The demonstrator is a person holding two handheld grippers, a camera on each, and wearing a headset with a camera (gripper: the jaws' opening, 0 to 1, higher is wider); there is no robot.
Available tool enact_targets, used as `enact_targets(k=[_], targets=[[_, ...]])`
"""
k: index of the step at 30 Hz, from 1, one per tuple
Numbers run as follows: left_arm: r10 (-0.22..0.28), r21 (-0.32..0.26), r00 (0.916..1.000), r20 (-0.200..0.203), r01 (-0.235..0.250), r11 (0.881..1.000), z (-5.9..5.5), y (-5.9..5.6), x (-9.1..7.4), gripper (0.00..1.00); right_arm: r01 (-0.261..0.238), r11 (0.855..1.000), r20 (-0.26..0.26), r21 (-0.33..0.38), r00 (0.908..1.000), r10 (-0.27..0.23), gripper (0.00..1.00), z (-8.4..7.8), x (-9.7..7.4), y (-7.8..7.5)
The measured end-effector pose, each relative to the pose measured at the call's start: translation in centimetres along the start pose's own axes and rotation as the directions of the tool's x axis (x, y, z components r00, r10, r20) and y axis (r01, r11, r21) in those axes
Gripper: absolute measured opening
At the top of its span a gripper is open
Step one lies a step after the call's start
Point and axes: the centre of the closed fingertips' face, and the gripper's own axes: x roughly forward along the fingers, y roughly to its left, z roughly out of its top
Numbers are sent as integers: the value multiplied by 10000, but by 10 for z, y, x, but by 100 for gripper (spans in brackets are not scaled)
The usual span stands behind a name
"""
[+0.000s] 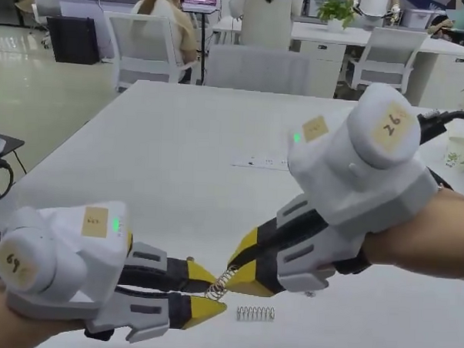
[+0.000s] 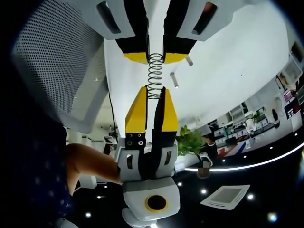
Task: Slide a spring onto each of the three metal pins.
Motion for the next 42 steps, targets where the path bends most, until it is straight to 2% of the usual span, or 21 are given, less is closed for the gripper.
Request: enact_targets(k=[4,8,13,20,29,34,42], targets=[[-2,29,10000,-84,2,10000,-1,0,1,2,8,10000,-269,-15,9996,-9,8,-3,1,0],[-32,16,9999,-124,32,10000,-2,-1,2,2,-29,10000,-253,37,9997,30,10,-3,2,0],[-53,-7,9999,-100,53,10000,0,-2,2,2,-95,9999,-467,66,9989,98,10,-7,8,0],[-128,109,9996,-268,131,9999,-1,-4,4,2,-182,9997,-956,-133,9953,169,9,-12,17,0],[-127,126,9994,-307,131,9998,0,-4,5,2,-304,9991,-1222,-282,9921,267,9,-14,21,0],[-143,-41,9996,-230,142,9999,3,-4,5,2,-334,9990,-1353,-286,9904,292,9,-16,22,1],[-97,-166,9999,-65,96,9998,2,-2,6,3,-249,9993,-1484,-280,9887,205,9,-17,22,-1]])
